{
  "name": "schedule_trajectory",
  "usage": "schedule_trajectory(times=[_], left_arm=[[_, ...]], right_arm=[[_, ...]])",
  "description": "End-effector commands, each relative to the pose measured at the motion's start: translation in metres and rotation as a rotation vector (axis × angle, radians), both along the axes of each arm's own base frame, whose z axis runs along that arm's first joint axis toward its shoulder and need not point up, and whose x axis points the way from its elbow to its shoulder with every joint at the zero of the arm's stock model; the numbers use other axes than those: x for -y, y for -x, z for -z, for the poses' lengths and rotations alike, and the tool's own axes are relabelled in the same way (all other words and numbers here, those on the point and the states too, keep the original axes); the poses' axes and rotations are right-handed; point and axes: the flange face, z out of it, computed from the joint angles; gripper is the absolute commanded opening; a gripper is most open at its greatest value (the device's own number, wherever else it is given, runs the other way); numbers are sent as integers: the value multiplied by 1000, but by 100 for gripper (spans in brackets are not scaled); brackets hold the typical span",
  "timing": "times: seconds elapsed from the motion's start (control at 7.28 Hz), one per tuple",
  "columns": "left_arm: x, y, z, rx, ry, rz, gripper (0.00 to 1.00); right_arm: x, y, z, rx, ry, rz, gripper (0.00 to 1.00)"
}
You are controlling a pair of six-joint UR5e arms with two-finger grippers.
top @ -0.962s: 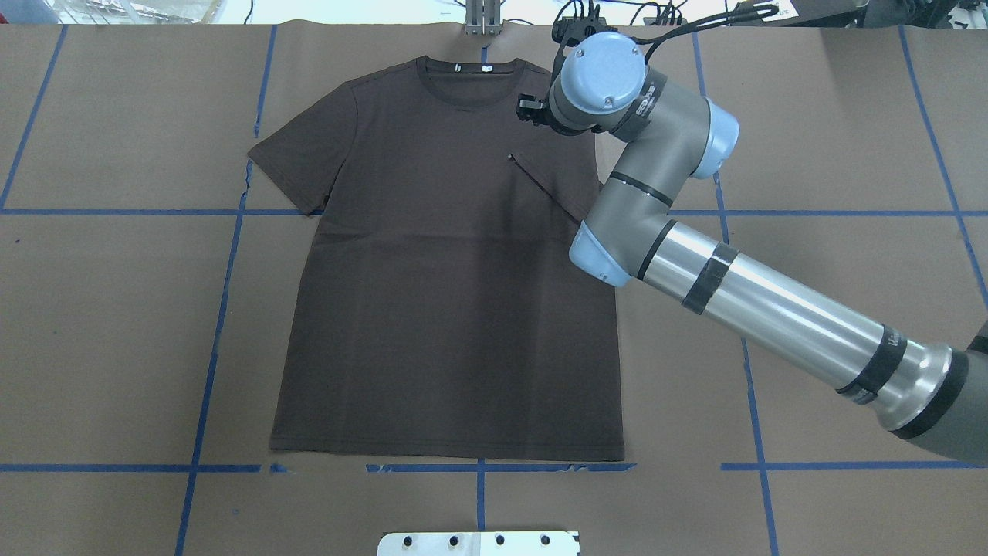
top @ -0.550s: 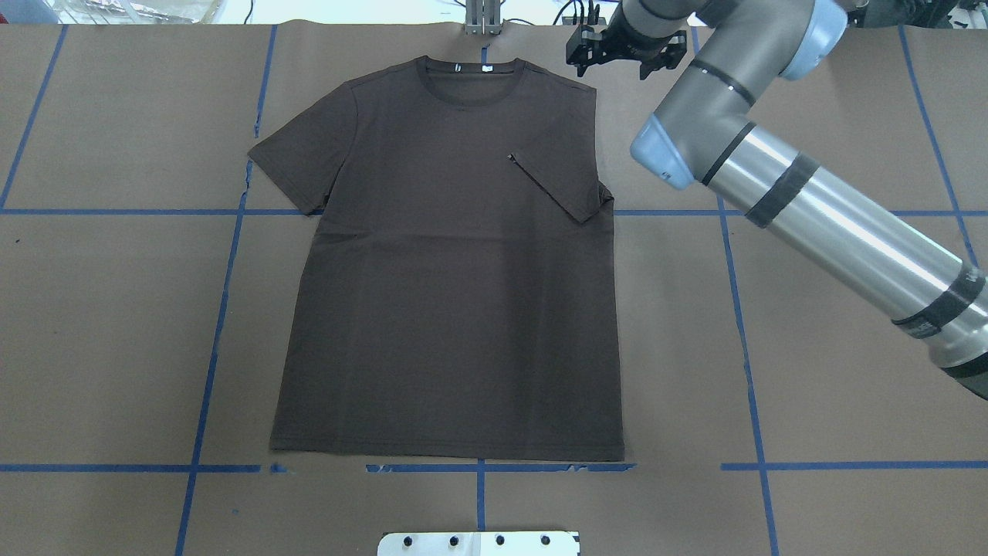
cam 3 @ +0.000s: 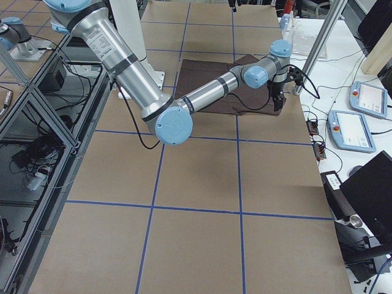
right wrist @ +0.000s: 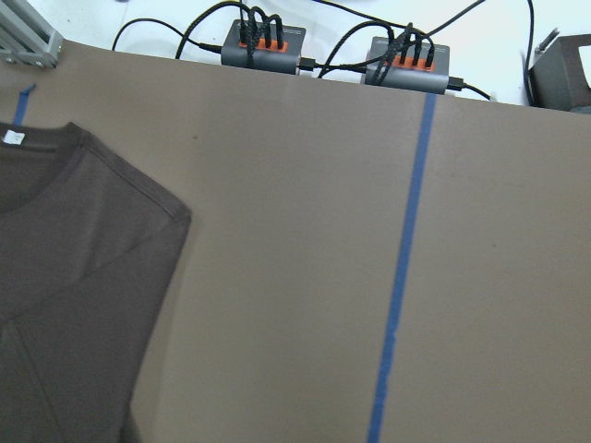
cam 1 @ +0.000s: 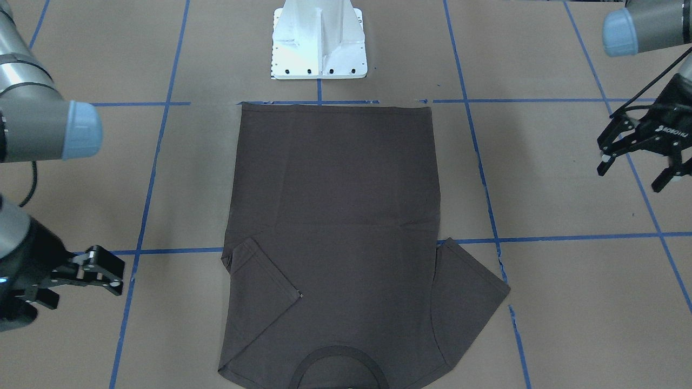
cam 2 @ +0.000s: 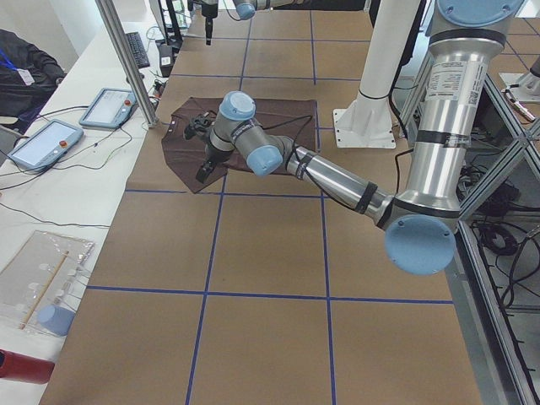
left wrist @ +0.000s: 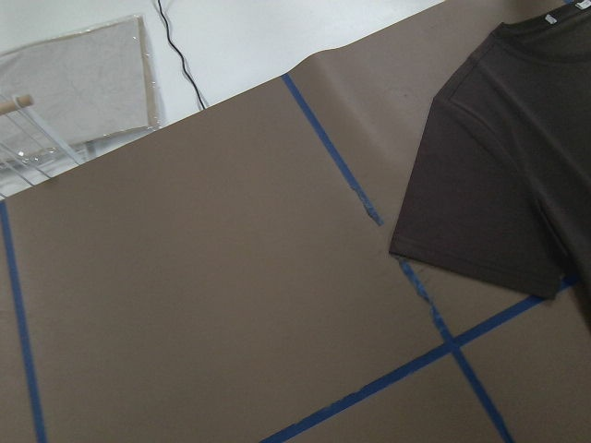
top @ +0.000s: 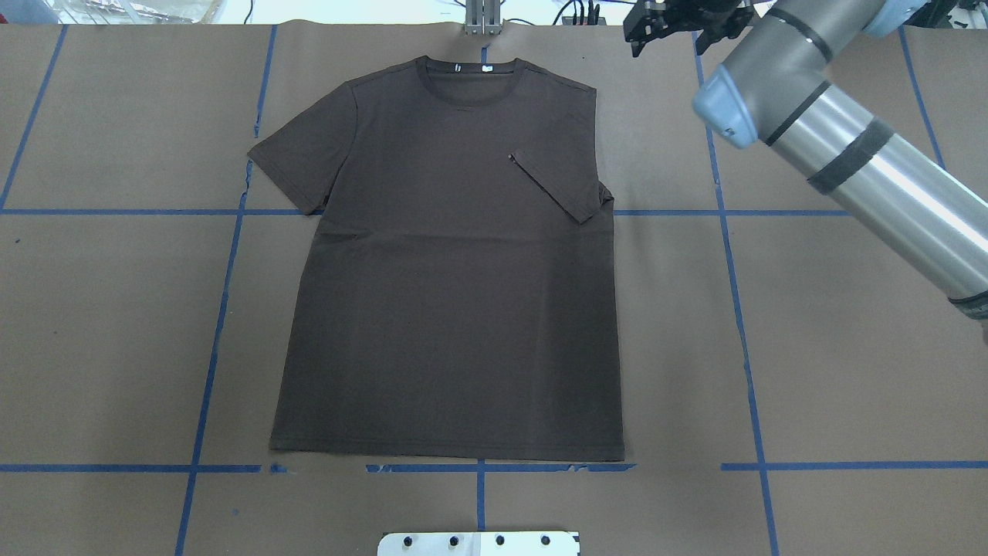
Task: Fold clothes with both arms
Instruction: 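Release the sleeve and withdraw the right gripper while the left arm approaches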
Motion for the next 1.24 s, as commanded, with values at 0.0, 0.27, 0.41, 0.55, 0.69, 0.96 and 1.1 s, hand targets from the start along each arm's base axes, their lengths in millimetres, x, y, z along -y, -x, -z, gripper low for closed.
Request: schedule_trajectory(times=[0.0,0.27,0.41,0.55,0.69,0.96,1.1], left_arm=[[23,-48,0,-24,107,67,70],[53,-111,-3,-69,166,120,61],[72,-141,-21,-100,166,148,59],[93,-157,-38,-111,176,162,57],[112,-176,-50,-93,161,203,56],[116,-212,-56,-73,154,195,53],[116,-213,-61,-73,155,194,52]], right_arm=[[-26,-66,-63,-20,-53,58,100],[-42,-121,-103,-21,-72,77,100],[-45,-127,-105,-17,-71,71,100],[-47,-128,-107,-17,-70,70,100],[-48,-129,-108,-18,-68,68,100],[-48,-130,-108,-17,-70,68,100],[-47,-129,-109,-18,-68,68,100]])
